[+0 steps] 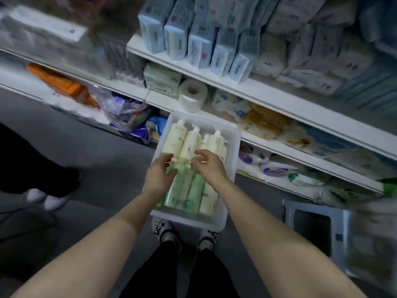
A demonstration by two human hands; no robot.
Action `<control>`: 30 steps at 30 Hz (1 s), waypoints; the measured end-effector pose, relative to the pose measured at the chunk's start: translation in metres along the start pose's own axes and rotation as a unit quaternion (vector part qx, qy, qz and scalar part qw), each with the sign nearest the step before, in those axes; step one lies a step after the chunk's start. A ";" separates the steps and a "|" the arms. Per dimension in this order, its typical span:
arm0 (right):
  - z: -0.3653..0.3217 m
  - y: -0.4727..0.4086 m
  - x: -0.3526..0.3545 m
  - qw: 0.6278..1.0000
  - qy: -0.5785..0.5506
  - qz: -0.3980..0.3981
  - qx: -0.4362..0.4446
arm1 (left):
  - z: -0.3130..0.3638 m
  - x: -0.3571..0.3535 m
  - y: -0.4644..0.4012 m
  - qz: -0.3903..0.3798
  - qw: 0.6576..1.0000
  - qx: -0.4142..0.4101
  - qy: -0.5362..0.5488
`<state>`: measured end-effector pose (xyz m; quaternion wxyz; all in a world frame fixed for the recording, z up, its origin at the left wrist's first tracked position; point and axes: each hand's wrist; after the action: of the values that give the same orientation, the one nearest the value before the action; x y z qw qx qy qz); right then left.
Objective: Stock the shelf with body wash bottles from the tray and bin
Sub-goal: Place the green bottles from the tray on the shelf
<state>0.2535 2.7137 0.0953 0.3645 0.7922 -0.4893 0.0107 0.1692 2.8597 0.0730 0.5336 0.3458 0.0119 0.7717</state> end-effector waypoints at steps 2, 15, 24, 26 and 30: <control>0.021 -0.008 -0.007 1.000 0.011 -0.024 -0.018 | -0.021 -0.012 0.006 -0.002 1.000 0.017 -0.021; 0.086 -0.064 -0.060 0.990 0.071 -0.087 -0.082 | -0.101 -0.062 -0.005 0.005 0.985 -0.057 -0.162; 0.090 -0.101 -0.092 0.987 0.116 -0.081 -0.072 | -0.119 -0.071 -0.016 -0.027 0.945 -0.134 -0.298; 0.093 -0.103 -0.096 0.990 0.098 -0.063 -0.079 | -0.121 -0.073 -0.013 -0.021 0.941 -0.138 -0.309; 0.101 -0.109 -0.097 0.992 0.084 -0.017 -0.096 | -0.124 -0.074 -0.011 -0.010 0.944 -0.140 -0.299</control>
<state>0.2538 2.7564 -0.0770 0.4786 0.7581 -0.4423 0.0245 0.1247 2.8459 -0.0642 0.5631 0.4820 -0.2529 0.6218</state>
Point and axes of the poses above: each hand's wrist, its own y-axis away from the middle knuckle, its own x-axis out of the back of the hand, z = x × y, and after that the axes turned 2 degrees about y, right-handed
